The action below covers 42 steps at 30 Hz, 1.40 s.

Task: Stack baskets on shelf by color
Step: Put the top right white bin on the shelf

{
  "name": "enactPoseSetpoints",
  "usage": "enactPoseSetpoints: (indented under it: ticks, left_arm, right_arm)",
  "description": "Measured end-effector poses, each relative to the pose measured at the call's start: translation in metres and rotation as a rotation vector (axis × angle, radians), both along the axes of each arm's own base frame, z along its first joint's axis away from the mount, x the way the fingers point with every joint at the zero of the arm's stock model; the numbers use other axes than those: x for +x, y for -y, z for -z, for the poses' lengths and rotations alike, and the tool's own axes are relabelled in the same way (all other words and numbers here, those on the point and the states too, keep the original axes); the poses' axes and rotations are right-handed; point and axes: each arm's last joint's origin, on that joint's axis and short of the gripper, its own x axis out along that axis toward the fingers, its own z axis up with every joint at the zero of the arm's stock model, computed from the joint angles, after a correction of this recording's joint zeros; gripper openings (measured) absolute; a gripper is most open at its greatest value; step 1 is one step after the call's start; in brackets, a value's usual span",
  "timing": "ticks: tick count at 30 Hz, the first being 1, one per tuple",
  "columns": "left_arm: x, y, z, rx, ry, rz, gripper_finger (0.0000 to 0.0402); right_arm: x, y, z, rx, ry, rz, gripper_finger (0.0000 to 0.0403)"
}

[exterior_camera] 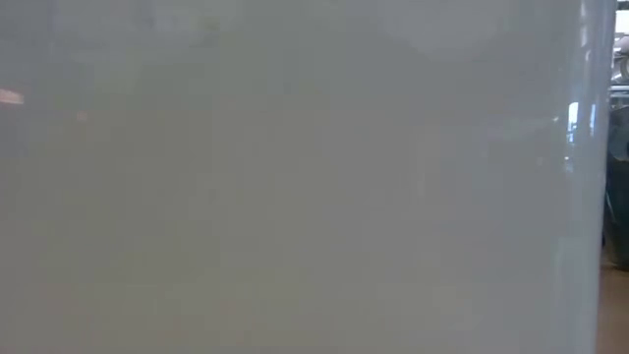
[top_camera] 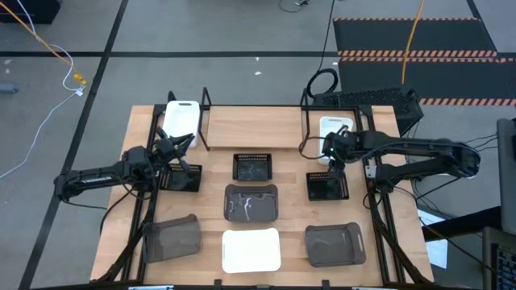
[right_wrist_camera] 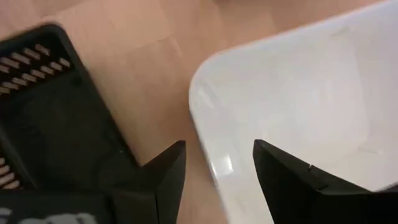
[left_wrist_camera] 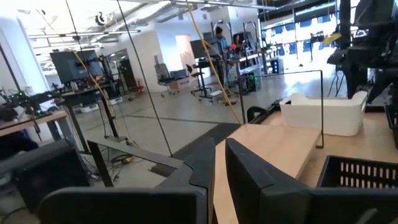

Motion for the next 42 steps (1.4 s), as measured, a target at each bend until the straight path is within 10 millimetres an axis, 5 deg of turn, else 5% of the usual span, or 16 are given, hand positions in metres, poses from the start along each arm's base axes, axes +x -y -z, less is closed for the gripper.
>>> enactPoseSetpoints:
  ticks: [8,16,21,25,33,38,42]
  left_arm:
    - [0.004,-0.001,0.005,-0.05,-0.028,0.007,0.0042]
    - [0.006,-0.001,0.006,-0.052,-0.041,0.006,0.0042]
    - [0.006,-0.001,0.0,-0.039,0.019,0.007,0.0042]
    - [0.005,-0.001,-0.007,-0.014,0.087,0.003,0.0042]
    - [0.004,-0.003,-0.025,-0.026,0.118,-0.021,0.0042]
    - [0.008,-0.006,-0.056,-0.093,0.185,-0.03,0.0042]
    - [0.014,-0.01,-0.086,-0.104,0.171,-0.049,0.0042]
  right_arm:
    - [0.004,0.002,0.007,0.015,-0.049,0.004,0.0129]
    - [0.008,0.003,0.013,0.025,-0.084,0.001,0.0016]
    - [0.005,0.002,0.005,0.032,-0.091,0.02,0.0005]
    - [-0.001,0.001,-0.03,0.013,-0.113,0.081,0.0003]
    - [0.004,0.009,-0.148,-0.268,0.16,0.099,0.0001]
    - [0.044,0.019,-0.207,-0.41,0.482,-0.019,0.0001]
    - [0.103,0.034,-0.211,-0.421,0.588,-0.156,0.0001]
